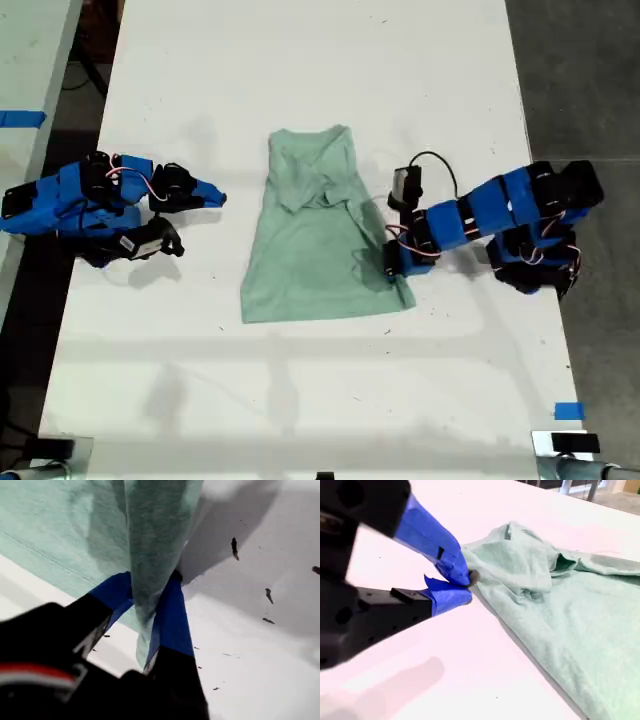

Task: Fold t shirt

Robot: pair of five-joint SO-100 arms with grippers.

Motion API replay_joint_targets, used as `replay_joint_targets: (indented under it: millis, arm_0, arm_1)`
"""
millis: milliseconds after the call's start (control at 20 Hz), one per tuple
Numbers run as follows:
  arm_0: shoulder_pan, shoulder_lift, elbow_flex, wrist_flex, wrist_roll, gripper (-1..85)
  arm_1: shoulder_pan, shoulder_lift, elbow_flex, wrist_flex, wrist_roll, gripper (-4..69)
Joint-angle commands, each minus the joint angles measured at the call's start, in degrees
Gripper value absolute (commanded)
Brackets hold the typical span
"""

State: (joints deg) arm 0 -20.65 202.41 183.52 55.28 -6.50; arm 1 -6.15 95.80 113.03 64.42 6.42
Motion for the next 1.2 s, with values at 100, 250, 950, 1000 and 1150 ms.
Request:
replay_joint_targets:
  millis: [100, 250, 950, 1000, 1150]
  arm_0:
    - [0.09, 0.26, 1.05, -0.62, -0.35, -0.1]
    - [0.09, 0.26, 1.05, -0.62, -0.35, -0.1]
    - [0.00, 0.26, 1.05, -0.62, -0.35, -0.1]
    - [0.00, 0.26, 1.05, -0.62, -0.35, -0.1]
    - [0.09, 0.26, 1.05, -0.62, -0.26, -0.1]
  arm_1:
    - [0.70, -3.78, -13.89, 11.87, -1.85, 0.7]
    - [0.00, -9.05, -29.18, 22.94, -2.64, 0.7]
    - [1.14, -26.81, -48.16, 3.96, -14.94, 0.6]
    - [1.41, -28.92, -49.57, 2.81, -15.64, 0.6]
    - [1.32, -34.01, -55.02, 2.64, -18.11, 16.4]
